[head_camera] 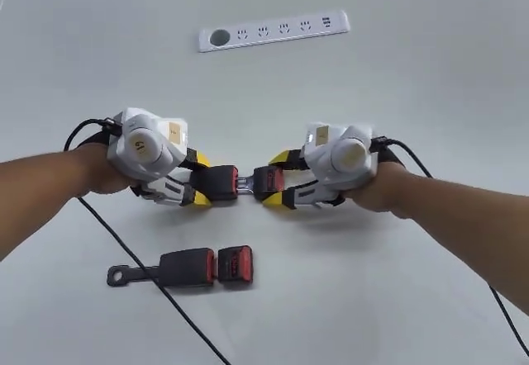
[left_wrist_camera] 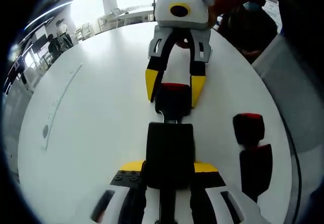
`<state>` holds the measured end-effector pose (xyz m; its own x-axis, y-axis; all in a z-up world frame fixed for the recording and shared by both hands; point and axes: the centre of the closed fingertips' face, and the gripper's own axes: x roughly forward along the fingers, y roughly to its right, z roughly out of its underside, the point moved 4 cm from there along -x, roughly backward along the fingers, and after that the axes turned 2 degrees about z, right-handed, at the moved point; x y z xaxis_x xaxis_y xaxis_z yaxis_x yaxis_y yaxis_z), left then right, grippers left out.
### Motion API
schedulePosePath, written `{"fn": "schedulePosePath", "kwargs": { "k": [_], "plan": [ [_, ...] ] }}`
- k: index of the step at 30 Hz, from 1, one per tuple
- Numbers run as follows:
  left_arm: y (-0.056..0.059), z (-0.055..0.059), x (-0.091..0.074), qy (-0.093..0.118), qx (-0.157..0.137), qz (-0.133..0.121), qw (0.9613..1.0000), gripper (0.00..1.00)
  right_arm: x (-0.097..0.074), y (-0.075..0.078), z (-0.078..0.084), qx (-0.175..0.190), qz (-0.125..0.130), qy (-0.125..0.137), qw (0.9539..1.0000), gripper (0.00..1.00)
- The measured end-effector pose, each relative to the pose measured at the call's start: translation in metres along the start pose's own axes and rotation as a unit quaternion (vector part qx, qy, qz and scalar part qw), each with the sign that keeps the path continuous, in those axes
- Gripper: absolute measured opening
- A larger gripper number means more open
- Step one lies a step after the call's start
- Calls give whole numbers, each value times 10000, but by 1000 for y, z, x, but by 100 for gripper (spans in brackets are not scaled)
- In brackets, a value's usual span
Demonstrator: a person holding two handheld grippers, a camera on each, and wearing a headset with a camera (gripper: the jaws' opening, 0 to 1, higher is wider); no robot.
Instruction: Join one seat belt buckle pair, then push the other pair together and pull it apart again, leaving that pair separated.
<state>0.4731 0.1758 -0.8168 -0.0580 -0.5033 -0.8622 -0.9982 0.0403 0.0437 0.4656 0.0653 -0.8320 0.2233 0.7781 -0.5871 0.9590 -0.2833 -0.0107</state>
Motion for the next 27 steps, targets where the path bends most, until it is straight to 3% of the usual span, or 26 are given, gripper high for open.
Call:
{"fn": "schedulePosePath", "kwargs": {
  "k": [2, 18, 27],
  "plan": [
    [0, 0, 0, 13, -24, -11, 10000, 34, -2, -1, 1, 162, 5, 39, 9999, 35],
    [1, -1, 0, -56, 24, 9, 10000, 33, 5, -7, -6, 383, 197, -39, 9991, 35],
    [0, -1, 0, -95, 76, 33, 9999, 33, 5, -5, -6, 202, 165, -149, 9995, 34]
  ]
}}
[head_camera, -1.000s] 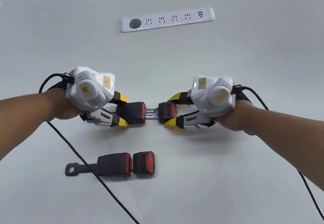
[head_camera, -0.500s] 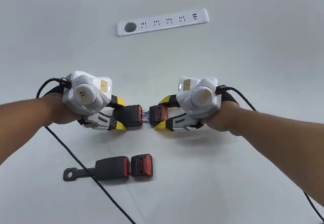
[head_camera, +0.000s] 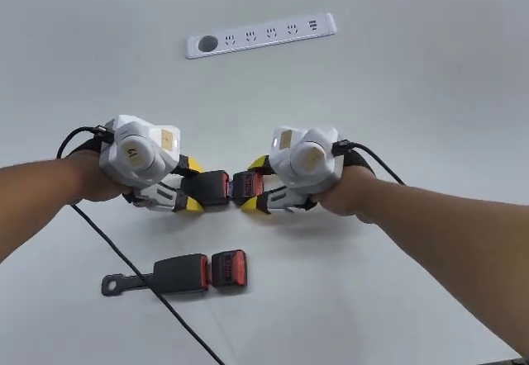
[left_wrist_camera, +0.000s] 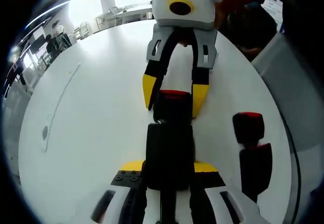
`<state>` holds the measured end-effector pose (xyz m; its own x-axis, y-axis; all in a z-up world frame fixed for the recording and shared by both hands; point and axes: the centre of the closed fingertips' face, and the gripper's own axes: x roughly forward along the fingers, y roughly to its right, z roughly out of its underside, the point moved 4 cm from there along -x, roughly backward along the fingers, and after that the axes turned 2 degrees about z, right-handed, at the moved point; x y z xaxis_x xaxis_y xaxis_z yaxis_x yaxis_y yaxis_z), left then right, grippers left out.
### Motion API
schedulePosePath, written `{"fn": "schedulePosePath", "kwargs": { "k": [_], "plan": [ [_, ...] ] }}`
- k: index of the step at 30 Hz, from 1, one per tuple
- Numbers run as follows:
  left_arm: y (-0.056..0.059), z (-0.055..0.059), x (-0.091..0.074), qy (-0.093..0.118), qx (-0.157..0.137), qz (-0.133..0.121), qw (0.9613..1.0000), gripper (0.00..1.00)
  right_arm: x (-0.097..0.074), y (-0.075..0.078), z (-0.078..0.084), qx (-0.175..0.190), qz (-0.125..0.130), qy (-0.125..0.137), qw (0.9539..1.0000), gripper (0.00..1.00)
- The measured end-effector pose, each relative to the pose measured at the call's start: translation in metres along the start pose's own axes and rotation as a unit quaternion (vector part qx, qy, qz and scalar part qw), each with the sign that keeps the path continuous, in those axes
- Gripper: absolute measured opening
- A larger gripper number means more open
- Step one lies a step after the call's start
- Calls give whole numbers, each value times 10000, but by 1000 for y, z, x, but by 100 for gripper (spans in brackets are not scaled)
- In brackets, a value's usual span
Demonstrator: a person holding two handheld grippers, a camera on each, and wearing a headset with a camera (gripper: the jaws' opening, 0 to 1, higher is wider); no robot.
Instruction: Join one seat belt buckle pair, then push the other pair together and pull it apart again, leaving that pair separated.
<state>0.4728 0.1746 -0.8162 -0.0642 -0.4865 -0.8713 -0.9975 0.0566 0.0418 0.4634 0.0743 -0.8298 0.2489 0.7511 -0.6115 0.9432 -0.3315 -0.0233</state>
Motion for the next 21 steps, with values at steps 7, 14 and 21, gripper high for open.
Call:
{"fn": "schedulePosePath", "kwargs": {
  "k": [7, 14, 21],
  "plan": [
    [0, 0, 0, -2, 21, 9, 10000, 33, 1, 1, -1, -40, -56, -43, 10000, 34],
    [-1, 0, 0, -35, 46, 19, 10000, 33, 2, 2, -2, -41, -37, -103, 9999, 34],
    [0, 0, 0, -28, 68, 29, 10000, 33, 2, 2, -3, -178, -105, -238, 9995, 35]
  ]
}}
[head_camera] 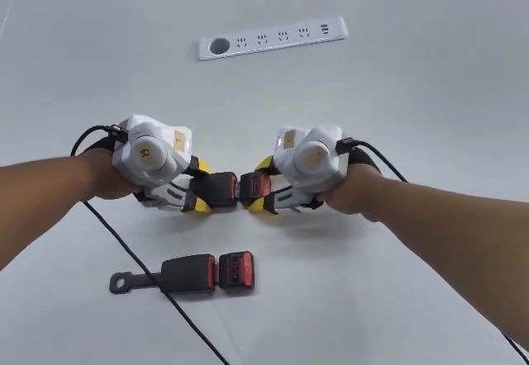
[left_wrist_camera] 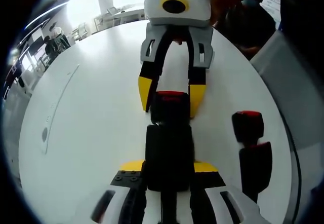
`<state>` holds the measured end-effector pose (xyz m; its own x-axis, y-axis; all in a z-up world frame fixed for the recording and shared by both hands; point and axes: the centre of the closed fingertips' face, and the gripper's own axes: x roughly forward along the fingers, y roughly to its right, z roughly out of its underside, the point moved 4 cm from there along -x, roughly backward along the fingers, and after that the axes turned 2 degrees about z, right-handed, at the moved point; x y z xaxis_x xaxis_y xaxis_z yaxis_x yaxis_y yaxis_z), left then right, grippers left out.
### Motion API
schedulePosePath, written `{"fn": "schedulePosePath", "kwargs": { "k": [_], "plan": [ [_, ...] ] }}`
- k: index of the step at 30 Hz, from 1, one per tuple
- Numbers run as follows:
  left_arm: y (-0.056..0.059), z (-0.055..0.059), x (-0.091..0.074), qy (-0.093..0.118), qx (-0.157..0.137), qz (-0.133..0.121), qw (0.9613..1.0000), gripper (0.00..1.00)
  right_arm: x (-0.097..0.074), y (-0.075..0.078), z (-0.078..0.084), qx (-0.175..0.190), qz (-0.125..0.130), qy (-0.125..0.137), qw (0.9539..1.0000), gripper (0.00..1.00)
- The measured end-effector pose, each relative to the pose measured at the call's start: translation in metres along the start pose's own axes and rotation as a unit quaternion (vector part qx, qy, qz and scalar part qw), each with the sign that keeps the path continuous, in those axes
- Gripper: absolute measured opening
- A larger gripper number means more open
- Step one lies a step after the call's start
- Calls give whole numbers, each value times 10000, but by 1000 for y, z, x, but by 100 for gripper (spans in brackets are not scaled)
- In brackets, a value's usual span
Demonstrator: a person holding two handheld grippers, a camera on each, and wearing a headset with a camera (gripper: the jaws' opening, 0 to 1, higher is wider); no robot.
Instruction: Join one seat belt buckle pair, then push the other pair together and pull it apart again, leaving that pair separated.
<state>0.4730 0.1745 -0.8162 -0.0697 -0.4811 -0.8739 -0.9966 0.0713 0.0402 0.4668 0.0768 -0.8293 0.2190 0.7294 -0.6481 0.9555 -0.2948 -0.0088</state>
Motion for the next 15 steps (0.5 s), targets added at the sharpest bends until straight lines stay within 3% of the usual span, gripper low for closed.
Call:
{"fn": "schedulePosePath", "kwargs": {
  "k": [15],
  "plan": [
    [0, 1, 0, 39, 22, 3, 10000, 34, -5, 2, 5, 2, -8, -17, 10000, 35]
  ]
}}
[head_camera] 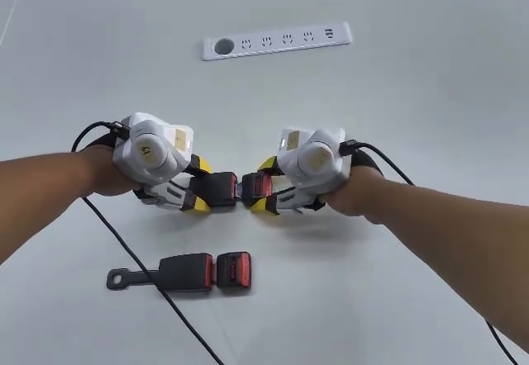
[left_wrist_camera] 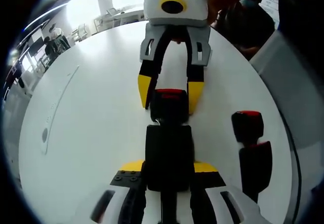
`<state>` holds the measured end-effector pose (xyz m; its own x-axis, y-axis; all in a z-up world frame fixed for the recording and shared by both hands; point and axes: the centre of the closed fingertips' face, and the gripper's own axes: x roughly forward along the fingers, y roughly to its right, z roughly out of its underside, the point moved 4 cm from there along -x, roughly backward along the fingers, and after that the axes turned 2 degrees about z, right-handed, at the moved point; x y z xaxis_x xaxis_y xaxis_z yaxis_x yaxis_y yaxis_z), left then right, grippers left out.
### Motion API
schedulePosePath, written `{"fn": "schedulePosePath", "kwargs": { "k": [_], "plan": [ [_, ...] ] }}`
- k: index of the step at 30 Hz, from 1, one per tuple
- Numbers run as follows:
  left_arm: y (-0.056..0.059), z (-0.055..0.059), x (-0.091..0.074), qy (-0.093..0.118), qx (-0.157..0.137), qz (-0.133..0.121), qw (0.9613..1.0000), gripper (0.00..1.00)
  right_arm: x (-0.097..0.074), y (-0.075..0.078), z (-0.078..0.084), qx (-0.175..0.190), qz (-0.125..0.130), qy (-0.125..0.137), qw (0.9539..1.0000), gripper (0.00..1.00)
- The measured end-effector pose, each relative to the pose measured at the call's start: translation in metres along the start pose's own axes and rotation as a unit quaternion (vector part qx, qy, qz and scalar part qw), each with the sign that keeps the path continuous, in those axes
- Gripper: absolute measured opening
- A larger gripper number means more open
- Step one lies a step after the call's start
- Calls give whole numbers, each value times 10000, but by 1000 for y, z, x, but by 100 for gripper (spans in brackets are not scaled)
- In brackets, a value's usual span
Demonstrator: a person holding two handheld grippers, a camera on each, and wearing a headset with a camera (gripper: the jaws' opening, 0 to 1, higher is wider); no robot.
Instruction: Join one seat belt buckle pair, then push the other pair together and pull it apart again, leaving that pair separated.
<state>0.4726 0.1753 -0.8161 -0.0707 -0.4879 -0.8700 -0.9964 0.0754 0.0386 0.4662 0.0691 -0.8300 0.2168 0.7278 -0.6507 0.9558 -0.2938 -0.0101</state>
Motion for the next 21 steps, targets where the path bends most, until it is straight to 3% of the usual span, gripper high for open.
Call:
{"fn": "schedulePosePath", "kwargs": {
  "k": [21],
  "plan": [
    [0, 0, 0, 47, -62, 3, 10000, 34, -31, 9, 30, 45, 113, 8, 9999, 36]
  ]
}}
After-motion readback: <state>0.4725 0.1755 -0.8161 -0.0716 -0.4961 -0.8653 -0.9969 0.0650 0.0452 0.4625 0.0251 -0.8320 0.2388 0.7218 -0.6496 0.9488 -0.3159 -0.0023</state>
